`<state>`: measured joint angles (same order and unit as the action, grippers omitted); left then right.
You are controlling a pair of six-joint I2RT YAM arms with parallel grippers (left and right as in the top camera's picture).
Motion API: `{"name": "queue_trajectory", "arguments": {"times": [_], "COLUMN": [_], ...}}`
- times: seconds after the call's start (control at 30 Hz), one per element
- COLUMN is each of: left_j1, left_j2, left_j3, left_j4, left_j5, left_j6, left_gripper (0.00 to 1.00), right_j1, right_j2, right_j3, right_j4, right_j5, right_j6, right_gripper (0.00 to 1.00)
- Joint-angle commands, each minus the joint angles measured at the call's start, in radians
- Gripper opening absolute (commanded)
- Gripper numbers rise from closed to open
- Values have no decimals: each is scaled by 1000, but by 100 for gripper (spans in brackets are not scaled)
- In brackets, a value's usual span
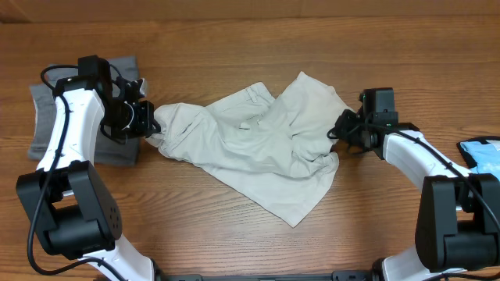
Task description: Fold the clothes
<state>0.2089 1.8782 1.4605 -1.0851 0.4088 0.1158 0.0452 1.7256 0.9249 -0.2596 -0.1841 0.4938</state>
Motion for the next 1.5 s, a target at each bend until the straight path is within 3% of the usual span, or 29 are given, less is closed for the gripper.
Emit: {"name": "queue_trajectory", "arguments": {"times": [0.0,0.13,0.37,0.4,0.5,0.53,0.57,0.83,0.93,1.03,1.17,1.47], "left_j1": [-9,-10,-18,-22,-35,-36,-38,-40,-40,-40,-40,-40], "left_j2": [-23,-24,-24,-24,-24,-24,-24,-24,-24,-24,-24,-24], "left_j3": [14,15,15,15,15,15,14,14,14,15,15,15], "left_j4": [-7,-12,-14,-14,-13,-11,-12,-11,-11,-11,-15,-23], "left_j5": [37,37,37,37,37,37,37,37,37,37,37,37], "left_j6": [31,31,42,42,43,43,43,46,45,45,45,45], "left_gripper": [4,4,4,4,4,4,4,5,5,5,5,6], "right_j1": [-31,-105,-219,-231,-260,-269,-278,-305,-294,-261,-201,-93], "right_j2": [-6,-6,-6,-6,-6,-6,-6,16,38,60,61,61], "right_j3": [34,182,522,547,570,570,569,568,559,511,381,104], "right_j4": [90,124,-21,-35,-77,-108,-156,-636,-823,-931,-964,-895], "right_j5": [8,7,8,7,7,8,8,14,-4,-9,-75,-159], "right_j6": [-41,-56,-109,-119,-154,-156,-159,-182,-174,-173,-193,-176], "right_gripper": [4,4,4,10,82,98,100,100,92,91,84,84]}}
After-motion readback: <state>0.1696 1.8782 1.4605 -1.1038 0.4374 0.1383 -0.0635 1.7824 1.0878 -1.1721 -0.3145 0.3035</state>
